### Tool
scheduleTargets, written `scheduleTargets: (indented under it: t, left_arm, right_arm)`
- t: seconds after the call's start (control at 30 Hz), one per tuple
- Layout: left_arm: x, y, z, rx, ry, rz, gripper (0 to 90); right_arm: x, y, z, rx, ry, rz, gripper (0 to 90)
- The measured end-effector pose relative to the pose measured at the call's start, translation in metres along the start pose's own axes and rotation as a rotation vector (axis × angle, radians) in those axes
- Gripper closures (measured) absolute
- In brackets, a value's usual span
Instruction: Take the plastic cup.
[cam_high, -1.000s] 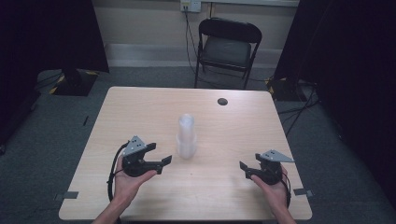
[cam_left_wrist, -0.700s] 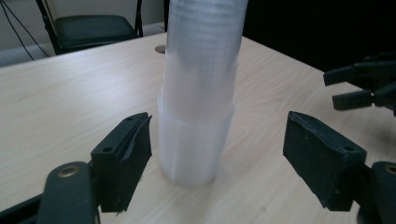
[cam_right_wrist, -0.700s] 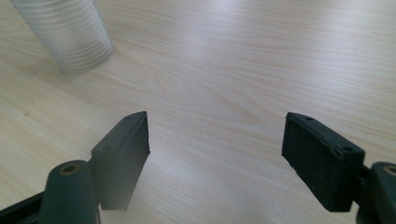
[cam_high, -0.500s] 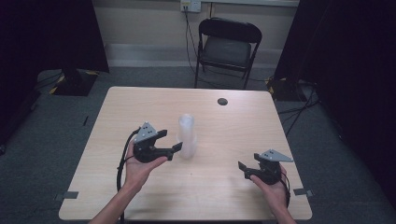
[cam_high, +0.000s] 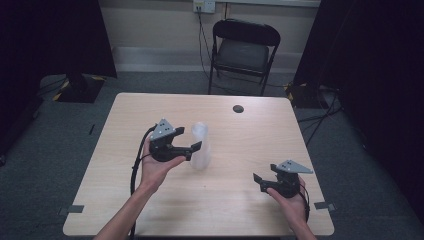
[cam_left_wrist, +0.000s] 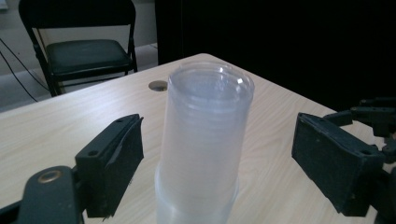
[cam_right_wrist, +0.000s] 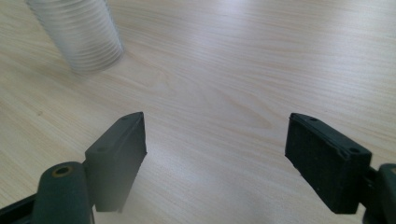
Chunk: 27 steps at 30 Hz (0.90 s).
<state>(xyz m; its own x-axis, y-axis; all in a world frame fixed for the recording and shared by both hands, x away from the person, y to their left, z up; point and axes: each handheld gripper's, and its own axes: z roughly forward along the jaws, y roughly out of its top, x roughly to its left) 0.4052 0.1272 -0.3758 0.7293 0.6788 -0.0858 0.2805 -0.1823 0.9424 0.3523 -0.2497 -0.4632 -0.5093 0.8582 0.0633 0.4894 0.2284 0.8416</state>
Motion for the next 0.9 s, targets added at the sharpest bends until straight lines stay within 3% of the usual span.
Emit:
scheduleTargets:
  t: [0.27, 0.4, 0.53, 0.9]
  left_arm:
    - [0.0, 0.007, 0.02, 0.001, 0.025, 0.032, 18.4]
    - [0.001, 0.003, 0.031, 0.026, 0.032, 0.038, 18.6]
    - [0.009, -0.005, 0.043, 0.044, 0.024, 0.016, 17.5]
    - [0.012, -0.019, 0.056, 0.104, 0.025, 0.025, 18.4]
  right_arm:
    - [0.0, 0.0, 0.001, -0.002, 0.008, -0.002, 20.0]
    - [0.0, 0.0, 0.001, 0.0, 0.005, -0.005, 18.8]
    - [-0.001, -0.001, 0.001, 0.001, 0.0, 0.0, 18.5]
    - [0.0, -0.001, 0.002, 0.006, 0.006, -0.004, 18.8]
